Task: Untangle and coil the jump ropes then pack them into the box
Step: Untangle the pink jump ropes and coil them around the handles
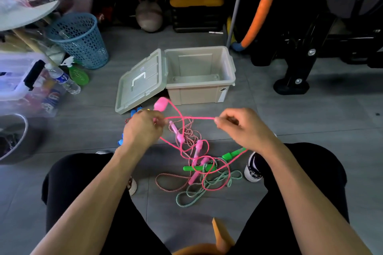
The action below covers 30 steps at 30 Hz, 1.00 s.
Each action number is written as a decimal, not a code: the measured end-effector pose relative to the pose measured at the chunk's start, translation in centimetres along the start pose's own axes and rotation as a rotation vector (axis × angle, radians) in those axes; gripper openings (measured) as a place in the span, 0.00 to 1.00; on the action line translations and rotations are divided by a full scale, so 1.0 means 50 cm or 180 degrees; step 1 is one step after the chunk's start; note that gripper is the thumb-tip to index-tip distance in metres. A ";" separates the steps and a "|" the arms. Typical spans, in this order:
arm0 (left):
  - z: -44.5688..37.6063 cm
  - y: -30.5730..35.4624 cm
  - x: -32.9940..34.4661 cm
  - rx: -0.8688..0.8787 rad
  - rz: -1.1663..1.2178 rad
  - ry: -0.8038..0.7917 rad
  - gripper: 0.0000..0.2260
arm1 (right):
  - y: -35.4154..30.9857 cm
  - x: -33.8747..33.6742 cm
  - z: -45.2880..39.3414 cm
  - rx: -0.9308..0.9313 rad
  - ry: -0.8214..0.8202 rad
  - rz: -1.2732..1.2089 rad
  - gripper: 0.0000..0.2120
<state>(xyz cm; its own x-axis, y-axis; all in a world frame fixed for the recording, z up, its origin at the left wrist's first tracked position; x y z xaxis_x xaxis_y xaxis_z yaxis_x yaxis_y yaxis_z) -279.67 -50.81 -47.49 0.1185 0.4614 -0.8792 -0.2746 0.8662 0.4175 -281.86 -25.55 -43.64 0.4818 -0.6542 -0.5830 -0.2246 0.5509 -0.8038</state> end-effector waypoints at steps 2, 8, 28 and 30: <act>-0.004 -0.012 0.021 -0.0065 -0.0072 -0.0364 0.05 | 0.003 0.006 0.002 0.0024 -0.0079 0.0013 0.11; 0.041 0.078 0.063 0.1234 -0.0192 -0.0503 0.21 | 0.010 0.080 -0.015 -0.0019 -0.0588 0.0307 0.13; 0.002 -0.001 0.073 0.0141 0.0247 -0.1064 0.14 | 0.008 0.059 -0.031 0.0205 -0.0157 0.0415 0.15; 0.028 0.053 0.061 0.0759 0.0594 -0.0863 0.18 | -0.002 0.074 -0.032 0.0094 -0.0292 0.0379 0.14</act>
<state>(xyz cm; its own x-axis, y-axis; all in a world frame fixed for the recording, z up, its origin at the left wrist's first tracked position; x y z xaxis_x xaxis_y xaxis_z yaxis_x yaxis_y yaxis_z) -278.70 -46.84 -48.72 0.3438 0.6211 -0.7043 -0.0899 0.7683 0.6337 -281.44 -28.86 -45.88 0.5290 -0.5339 -0.6596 -0.2604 0.6377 -0.7250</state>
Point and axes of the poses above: each hand's wrist, its own z-axis away from the middle knuckle, its own x-axis out of the palm, y = z × x, the point moved 7 cm from there along -z, towards the middle knuckle, and after that the axes turned 9 degrees about -y, right-handed, at the moved point
